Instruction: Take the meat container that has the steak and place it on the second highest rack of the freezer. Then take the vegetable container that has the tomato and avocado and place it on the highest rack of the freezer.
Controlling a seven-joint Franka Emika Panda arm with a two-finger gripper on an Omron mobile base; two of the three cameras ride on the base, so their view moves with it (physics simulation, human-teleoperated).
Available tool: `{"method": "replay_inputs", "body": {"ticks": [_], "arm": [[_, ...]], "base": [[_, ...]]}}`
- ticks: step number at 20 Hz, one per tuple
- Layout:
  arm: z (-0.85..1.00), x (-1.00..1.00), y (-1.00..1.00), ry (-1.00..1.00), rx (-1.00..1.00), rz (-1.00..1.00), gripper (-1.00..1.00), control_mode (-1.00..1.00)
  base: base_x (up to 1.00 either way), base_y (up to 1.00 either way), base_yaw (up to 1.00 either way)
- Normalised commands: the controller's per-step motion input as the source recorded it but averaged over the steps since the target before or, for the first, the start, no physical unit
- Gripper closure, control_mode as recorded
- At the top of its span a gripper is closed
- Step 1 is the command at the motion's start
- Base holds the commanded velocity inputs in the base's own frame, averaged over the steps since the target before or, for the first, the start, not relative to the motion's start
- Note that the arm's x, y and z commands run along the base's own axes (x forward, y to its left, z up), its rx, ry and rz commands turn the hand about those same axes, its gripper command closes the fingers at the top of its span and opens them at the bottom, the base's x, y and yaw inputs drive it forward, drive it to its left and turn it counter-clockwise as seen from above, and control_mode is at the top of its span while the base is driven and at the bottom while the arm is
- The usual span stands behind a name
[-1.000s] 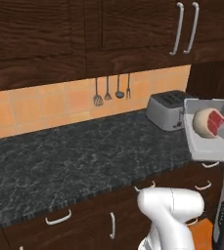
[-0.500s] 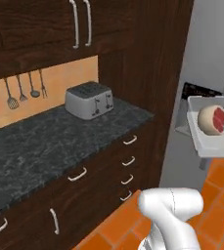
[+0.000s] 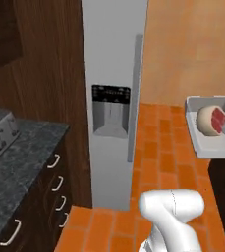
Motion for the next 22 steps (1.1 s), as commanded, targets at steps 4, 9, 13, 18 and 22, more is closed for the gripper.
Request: {"method": "replay_inputs", "body": {"ticks": [4, 9, 13, 18, 22], "arm": [[0.0, 0.0, 0.0, 0.0, 0.0, 0.0, 1.0, 1.0], [0.0, 0.0, 0.0, 0.0, 0.0, 0.0, 1.0, 1.0], [0.0, 0.0, 0.0, 0.0, 0.0, 0.0, 1.0, 1.0], [0.0, 0.0, 0.0, 0.0, 0.0, 0.0, 1.0, 1.0], [0.0, 0.0, 0.0, 0.0, 0.0, 0.0, 1.0, 1.0]], "base": [[0.01, -0.13, -0.72], [0.63, -0.64, -0.25], [0.94, -0.35, -0.14], [0.95, -0.22, -0.11], [0.7, -0.75, 0.0]]}}
